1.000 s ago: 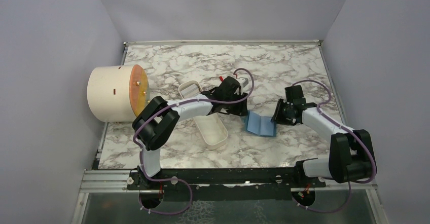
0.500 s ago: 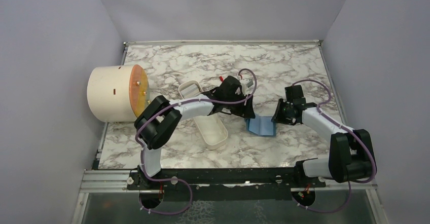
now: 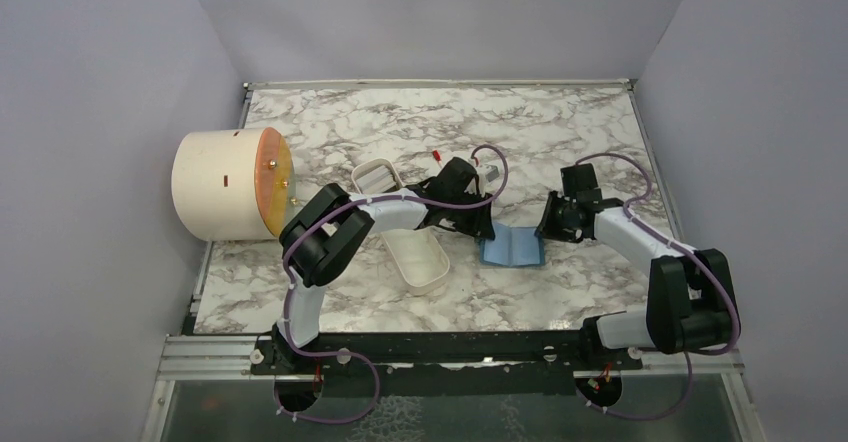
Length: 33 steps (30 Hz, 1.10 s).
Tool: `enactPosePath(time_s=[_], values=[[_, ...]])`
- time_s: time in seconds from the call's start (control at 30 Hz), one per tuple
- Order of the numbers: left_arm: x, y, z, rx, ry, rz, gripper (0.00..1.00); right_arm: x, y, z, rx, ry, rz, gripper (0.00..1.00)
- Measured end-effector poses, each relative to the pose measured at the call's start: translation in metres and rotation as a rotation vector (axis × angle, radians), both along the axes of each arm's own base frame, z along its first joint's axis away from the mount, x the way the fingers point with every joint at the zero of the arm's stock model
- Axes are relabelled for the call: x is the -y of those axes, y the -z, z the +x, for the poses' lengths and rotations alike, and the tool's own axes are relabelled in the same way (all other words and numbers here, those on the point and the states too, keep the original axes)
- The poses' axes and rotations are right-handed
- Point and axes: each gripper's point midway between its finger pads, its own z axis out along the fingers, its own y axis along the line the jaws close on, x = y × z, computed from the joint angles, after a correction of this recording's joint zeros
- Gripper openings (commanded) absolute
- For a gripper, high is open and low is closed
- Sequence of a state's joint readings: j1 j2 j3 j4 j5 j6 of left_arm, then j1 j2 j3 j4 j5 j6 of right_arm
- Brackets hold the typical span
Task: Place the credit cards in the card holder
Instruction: Open the card holder at the center of the board.
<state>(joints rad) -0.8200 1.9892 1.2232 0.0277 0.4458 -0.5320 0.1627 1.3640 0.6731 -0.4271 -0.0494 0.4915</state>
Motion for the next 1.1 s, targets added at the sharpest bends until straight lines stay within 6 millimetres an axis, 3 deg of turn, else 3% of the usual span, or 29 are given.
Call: enactPosePath(time_s=[0.17,0.53,0.67,0.77,1.1], values=[[0.002,-0.002,0.001,-0.004,-0.009,-0.009,0.0,0.001,-0.017,0.01,0.026,0.008,-0.012,0.38],[0.009,-0.01,0.003,-0.064,-0.074,-0.051,0.0,-0.014,-0.105,0.016,0.206,-0.033,0.018,0.43],[0.012,-0.016,0.003,-0.091,-0.1,-0.071,0.0,-0.03,-0.122,0.009,0.256,-0.069,0.074,0.43],[0.014,-0.019,0.004,-0.101,-0.113,-0.088,0.0,-0.04,-0.116,0.002,0.242,-0.095,0.103,0.45],[0.015,-0.017,0.001,-0.135,-0.138,-0.114,0.0,-0.058,-0.058,-0.015,0.093,-0.155,0.111,0.49]])
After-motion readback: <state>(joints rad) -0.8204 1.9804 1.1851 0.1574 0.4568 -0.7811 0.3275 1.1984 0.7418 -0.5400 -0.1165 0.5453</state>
